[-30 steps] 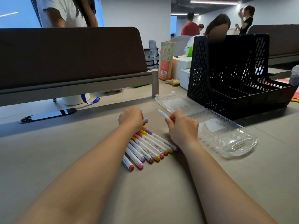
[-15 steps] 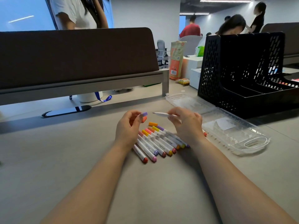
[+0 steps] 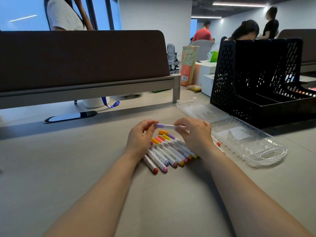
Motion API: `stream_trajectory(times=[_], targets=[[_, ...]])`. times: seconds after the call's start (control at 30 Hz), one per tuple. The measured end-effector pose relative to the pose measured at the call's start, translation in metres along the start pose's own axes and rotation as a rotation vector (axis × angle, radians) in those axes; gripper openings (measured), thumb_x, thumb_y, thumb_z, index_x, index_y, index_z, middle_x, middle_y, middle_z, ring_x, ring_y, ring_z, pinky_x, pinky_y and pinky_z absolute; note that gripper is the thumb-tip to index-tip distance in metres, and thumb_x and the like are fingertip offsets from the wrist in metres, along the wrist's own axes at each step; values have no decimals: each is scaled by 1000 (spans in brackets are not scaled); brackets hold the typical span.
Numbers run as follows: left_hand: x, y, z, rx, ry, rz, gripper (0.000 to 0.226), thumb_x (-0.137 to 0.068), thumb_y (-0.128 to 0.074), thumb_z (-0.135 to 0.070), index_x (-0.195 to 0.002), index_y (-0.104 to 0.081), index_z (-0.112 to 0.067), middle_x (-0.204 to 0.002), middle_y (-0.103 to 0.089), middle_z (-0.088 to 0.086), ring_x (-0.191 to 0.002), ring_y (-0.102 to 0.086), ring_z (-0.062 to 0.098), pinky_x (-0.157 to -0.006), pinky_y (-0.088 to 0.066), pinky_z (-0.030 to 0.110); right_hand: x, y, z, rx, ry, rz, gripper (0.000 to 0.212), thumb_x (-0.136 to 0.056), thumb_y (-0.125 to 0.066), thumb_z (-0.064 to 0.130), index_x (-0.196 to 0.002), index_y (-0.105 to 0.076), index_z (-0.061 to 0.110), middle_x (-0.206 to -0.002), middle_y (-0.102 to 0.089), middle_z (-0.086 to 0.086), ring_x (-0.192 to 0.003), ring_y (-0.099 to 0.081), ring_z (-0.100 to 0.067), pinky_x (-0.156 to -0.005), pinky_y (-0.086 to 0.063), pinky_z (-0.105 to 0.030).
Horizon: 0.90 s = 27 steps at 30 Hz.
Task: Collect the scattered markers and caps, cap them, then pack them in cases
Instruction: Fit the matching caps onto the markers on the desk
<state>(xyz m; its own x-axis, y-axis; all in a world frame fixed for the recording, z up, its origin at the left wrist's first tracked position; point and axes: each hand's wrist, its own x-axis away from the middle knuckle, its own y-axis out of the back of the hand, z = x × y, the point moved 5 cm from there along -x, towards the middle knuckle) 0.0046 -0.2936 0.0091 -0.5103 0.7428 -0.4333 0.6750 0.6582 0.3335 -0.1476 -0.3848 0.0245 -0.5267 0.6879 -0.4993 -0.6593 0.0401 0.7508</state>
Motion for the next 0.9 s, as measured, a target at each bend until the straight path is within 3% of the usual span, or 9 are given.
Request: stream_trajectory(times=[0.07, 0.23, 0.33, 0.47, 0.53, 0.63, 0.8, 0.9], targets=[[-1, 1, 0, -12, -7, -21, 26, -95, -53, -21, -117, -65, -16, -111, -67, 1, -105, -61, 16, -92, -53, 35, 0, -2, 3, -9, 17, 11, 10, -95, -55, 28, -101, -61, 33, -97, -62, 15, -95, -50, -9, -92, -25, -29], [-2, 3, -6, -65, -46, -86, 28, -94, -54, -21, -119, -65, -13, -109, -65, 0, -102, -62, 18, -86, -55, 41, 2, -1, 10, -144, -12, 15, 11, -91, -62, 20, -87, -59, 30, -76, -55, 16, -80, -52, -13, -90, -43, -39], [-2, 3, -9, -88, -66, -97, 27, -94, -54, -20, -119, -65, -15, -104, -62, -5, -102, -62, 18, -86, -55, 34, 3, -2, 12, -172, -35, 16, 9, -90, -63, 20, -86, -61, 28, -76, -57, 13, -79, -54, -14, -90, -46, -44], [-2, 1, -8, -63, -61, -101, 30, -95, -52, -23, -123, -63, -17, -110, -63, -4, -102, -62, 18, -81, -57, 46, 3, 0, 9, -203, -86, 13, 2, -90, -62, 32, -90, -64, 31, -75, -60, 14, -75, -55, -11, -86, -48, -41], [-2, 0, -4, -86, -47, -95, 33, -97, -49, -28, -128, -59, -20, -118, -62, -3, -107, -59, 14, -86, -55, 41, 3, 6, -1, -98, -162, 34, 11, -92, -57, 39, -93, -64, 31, -78, -62, 13, -76, -55, -11, -87, -42, -36], [-5, 7, 7, -146, 15, -160, 33, -99, -46, -27, -129, -56, -19, -123, -59, -1, -108, -51, 6, -88, -43, 22, 5, 12, -18, 117, -298, 88, 14, -92, -54, 40, -89, -64, 30, -83, -63, 10, -86, -55, -14, -86, -31, -34], [-6, 11, 15, -164, 74, -204, 28, -99, -45, -24, -121, -59, -16, -117, -62, 3, -104, -54, 10, -81, -42, 20, 5, 1, -21, 223, -309, 183, 23, -91, -53, 46, -87, -68, 29, -88, -65, 9, -93, -54, -16, -88, -29, -36], [-7, 11, 15, -181, 67, -216, 27, -98, -46, -23, -120, -60, -15, -115, -63, 2, -101, -52, 8, -80, -41, 19, 2, 15, -30, 156, -368, 107, 29, -94, -48, 48, -89, -69, 29, -89, -66, 8, -91, -55, -17, -86, -29, -36]])
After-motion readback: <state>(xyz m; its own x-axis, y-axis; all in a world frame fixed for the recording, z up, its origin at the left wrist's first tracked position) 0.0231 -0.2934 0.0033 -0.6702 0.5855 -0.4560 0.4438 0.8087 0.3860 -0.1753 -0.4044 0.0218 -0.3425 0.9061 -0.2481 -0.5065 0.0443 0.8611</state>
